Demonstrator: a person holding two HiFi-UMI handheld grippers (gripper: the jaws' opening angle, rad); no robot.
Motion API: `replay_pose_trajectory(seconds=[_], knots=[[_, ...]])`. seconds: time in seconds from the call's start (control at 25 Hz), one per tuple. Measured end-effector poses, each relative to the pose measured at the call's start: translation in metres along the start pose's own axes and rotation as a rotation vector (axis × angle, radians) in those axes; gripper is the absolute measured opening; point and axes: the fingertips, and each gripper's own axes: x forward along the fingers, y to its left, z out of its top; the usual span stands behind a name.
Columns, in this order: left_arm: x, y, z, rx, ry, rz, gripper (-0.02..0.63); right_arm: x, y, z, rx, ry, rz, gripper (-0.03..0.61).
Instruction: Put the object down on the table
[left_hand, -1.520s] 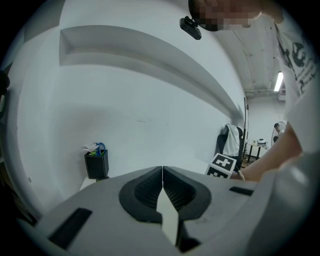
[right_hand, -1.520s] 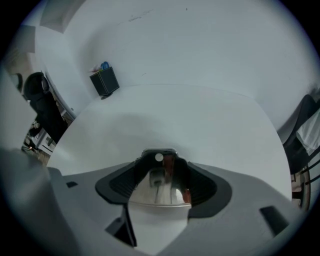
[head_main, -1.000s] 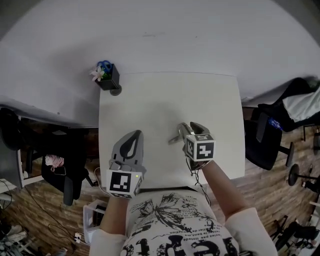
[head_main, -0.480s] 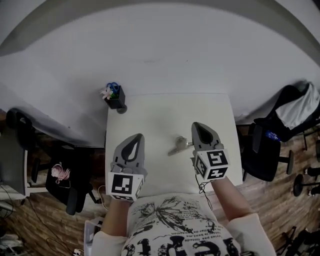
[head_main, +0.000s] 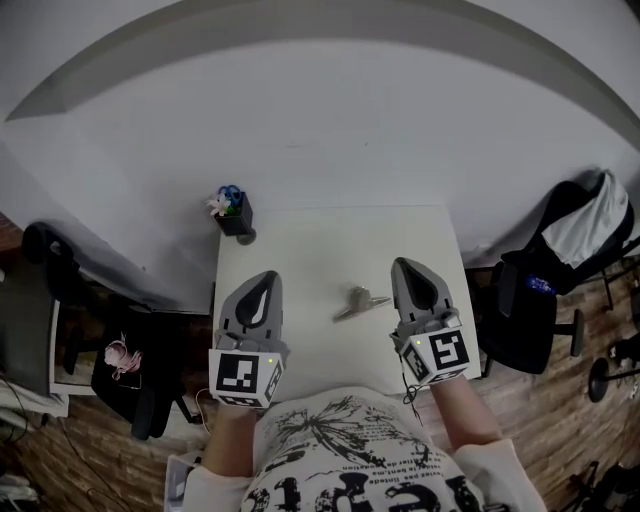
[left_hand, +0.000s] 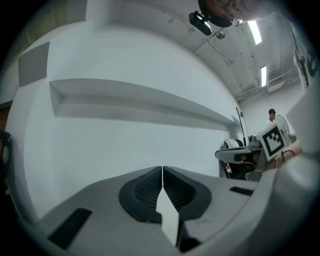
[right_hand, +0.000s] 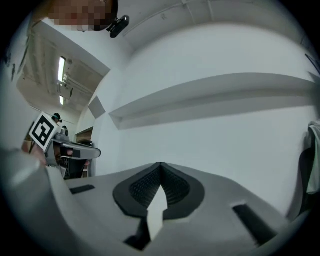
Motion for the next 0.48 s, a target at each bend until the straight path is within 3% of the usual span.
replay_pose_trajectory(seconds=[0.48], knots=[[-0.011, 0.001, 0.004, 0.004, 0.007, 0.010, 0.012, 0.001, 0.020, -0.002, 0.004, 0.014, 0.030, -0.009]])
